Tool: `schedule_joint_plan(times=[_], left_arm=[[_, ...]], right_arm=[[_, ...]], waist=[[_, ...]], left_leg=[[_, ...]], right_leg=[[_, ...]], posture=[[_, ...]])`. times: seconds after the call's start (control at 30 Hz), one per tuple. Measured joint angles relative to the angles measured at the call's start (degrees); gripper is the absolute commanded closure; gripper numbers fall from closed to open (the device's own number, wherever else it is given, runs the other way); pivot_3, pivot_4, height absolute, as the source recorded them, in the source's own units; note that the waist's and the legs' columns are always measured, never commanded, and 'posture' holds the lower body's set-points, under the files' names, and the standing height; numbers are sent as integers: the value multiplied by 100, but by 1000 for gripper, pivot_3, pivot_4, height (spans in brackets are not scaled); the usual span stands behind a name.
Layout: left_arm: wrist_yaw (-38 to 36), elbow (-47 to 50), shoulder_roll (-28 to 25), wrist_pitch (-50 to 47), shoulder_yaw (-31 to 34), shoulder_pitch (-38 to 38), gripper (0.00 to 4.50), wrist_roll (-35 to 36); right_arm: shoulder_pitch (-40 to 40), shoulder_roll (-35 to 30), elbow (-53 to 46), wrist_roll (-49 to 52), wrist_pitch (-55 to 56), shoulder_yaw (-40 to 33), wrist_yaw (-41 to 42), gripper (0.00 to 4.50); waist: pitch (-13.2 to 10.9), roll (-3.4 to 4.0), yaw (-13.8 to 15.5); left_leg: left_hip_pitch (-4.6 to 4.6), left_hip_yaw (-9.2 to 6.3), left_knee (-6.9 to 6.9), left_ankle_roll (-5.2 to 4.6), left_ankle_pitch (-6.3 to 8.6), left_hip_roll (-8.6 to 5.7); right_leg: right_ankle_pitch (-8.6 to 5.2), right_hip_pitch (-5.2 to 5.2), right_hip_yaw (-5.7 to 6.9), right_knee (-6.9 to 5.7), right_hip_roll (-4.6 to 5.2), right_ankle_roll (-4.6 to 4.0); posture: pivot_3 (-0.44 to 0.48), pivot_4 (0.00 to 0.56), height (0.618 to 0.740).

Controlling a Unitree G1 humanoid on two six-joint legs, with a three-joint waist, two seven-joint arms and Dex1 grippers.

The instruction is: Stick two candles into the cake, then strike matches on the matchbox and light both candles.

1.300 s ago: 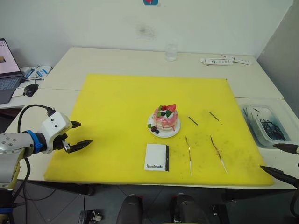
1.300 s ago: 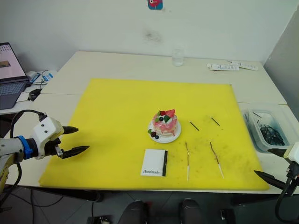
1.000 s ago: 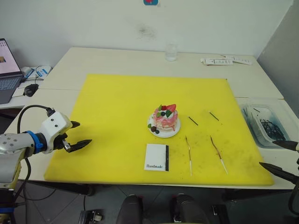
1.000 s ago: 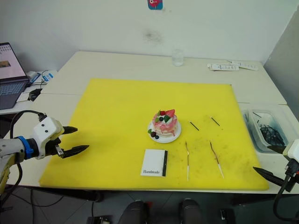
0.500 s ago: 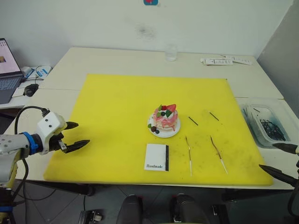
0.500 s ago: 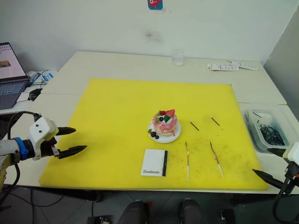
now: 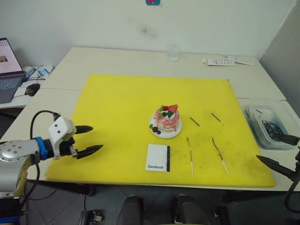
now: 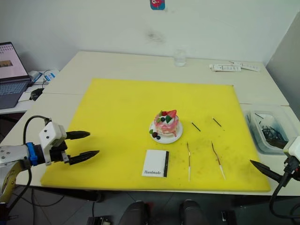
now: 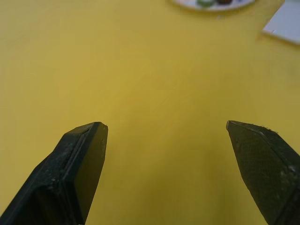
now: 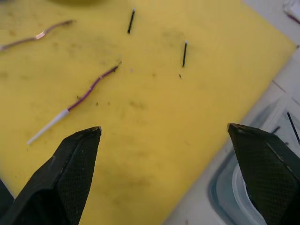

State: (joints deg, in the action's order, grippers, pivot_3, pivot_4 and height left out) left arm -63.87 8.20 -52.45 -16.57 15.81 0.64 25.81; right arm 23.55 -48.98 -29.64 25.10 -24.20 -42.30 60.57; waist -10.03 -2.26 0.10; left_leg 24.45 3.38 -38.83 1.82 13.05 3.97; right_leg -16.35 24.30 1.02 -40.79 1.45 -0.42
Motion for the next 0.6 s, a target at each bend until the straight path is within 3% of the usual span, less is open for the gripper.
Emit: schedule_joint_plan(times=[0.27, 0.6], left_arm=[[199, 1880, 576, -814, -956, 180, 21, 788], [-28, 2091, 1008, -901, -2179, 993, 21, 798]], right_arm=[[188, 681, -1286, 308, -566, 360, -930, 0], [937, 1490, -2050, -528, -923, 1687, -2375, 0]], waist=[[0, 0, 0], [3, 4, -26]], left_leg=[[-7, -3, -2, 0, 0, -16], [-18, -2, -5, 0, 0, -25]], right_leg=[[16, -10, -3, 0, -8, 28], [3, -15, -18, -1, -12, 4]], posture=[[0, 150, 684], [0, 150, 684]])
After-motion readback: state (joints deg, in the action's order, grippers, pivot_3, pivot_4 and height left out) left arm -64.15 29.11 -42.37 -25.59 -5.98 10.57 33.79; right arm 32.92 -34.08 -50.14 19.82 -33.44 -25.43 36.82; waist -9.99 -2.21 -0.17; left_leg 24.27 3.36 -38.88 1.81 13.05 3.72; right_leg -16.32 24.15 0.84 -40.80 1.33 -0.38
